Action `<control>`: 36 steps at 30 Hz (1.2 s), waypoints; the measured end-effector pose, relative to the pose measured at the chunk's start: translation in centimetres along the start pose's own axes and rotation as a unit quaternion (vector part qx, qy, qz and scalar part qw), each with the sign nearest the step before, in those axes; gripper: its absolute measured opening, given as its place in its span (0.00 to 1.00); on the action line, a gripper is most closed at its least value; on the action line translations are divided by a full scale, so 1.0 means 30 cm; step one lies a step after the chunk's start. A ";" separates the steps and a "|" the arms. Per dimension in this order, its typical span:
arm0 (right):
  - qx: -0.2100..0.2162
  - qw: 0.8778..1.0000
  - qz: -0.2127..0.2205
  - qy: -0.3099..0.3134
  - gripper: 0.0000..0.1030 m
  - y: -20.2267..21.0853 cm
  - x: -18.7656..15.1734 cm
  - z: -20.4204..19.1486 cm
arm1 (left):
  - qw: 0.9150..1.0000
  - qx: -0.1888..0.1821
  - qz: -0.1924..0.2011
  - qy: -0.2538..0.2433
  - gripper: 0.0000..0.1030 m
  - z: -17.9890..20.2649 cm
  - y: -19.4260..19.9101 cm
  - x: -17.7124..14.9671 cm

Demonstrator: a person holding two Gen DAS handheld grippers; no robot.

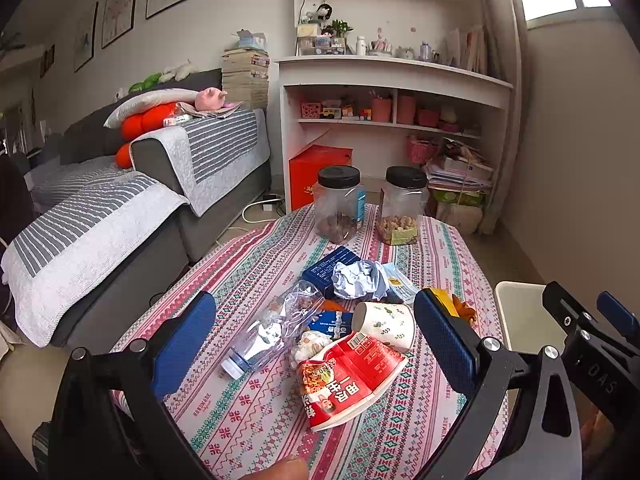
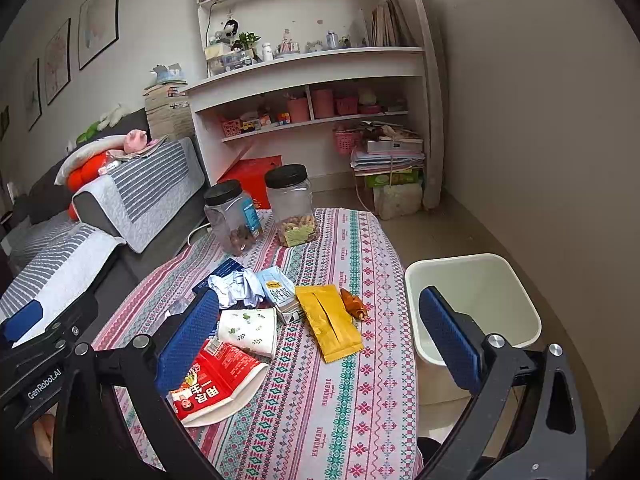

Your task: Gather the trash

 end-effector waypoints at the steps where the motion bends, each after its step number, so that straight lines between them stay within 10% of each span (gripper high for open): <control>1: 0.000 1.000 -0.001 -0.001 0.93 -0.002 -0.001 0.001 | 1.000 0.000 0.000 0.000 0.93 0.001 0.000 -0.001; 36: 0.002 1.000 -0.004 -0.001 0.93 -0.006 -0.025 -0.012 | 1.000 -0.001 -0.002 0.007 0.93 0.004 -0.012 -0.005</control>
Point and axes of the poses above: each gripper's, at about its wrist camera, not at the fingertips, and y roughly against the way its jaws point, z to its right, x to its top, the point moved 10 cm from there along -y, roughly the way its jaws point, and after that the axes turned 8 degrees about z, right-handed, at the moved point
